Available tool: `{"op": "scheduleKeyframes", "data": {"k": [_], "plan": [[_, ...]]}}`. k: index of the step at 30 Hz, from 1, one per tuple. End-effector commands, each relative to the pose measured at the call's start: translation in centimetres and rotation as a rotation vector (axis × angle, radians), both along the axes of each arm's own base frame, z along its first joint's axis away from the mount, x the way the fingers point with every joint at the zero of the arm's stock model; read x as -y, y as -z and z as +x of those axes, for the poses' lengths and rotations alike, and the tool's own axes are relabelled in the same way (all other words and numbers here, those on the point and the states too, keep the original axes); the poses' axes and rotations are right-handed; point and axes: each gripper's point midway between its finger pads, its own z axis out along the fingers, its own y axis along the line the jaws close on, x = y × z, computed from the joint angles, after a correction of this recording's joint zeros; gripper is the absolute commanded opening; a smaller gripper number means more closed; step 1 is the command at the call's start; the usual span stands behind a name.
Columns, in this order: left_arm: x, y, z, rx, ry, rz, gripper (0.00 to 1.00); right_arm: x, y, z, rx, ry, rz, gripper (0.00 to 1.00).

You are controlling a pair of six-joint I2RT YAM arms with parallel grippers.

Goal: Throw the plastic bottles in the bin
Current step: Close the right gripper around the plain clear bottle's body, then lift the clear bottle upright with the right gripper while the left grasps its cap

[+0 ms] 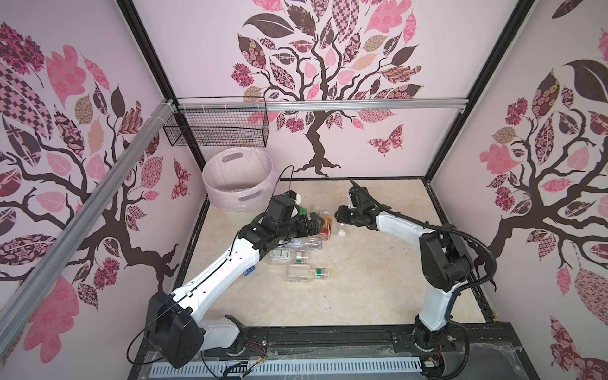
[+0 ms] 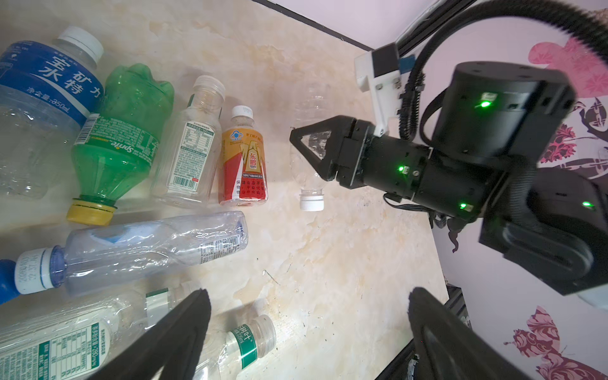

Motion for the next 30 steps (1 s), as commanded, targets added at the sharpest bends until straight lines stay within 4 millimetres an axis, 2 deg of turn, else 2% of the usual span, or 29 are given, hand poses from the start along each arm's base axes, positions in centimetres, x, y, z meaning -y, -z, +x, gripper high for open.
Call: {"op": "scheduleKeyframes", "data": {"k": [1,7,16,23,30], "plan": [[0.5,1.5,-0.3,0.001,0.024,0.052,0.97,-0.7,-5.4,-0.7,0.045,-0.01,0.122,0.51],[1.8,1.7,-0.4,0.026,0.058,0.094,0.97,-2.2,-10.3,-2.1,0.069,-0.047,0.282,0.51],[3.7,0.9,-0.1,0.095,0.087,0.144,0.97,-3.8,-15.4,-3.5,0.102,-0.078,0.436,0.51],[3.9,-0.5,1.2,0.152,0.036,0.123,0.93,-5.7,-16.8,-4.4,0.113,-0.111,0.473,0.52],[4.7,-0.9,2.1,0.164,0.04,0.114,0.78,-6.6,-17.4,-4.8,0.119,-0.127,0.491,0.52]]}}
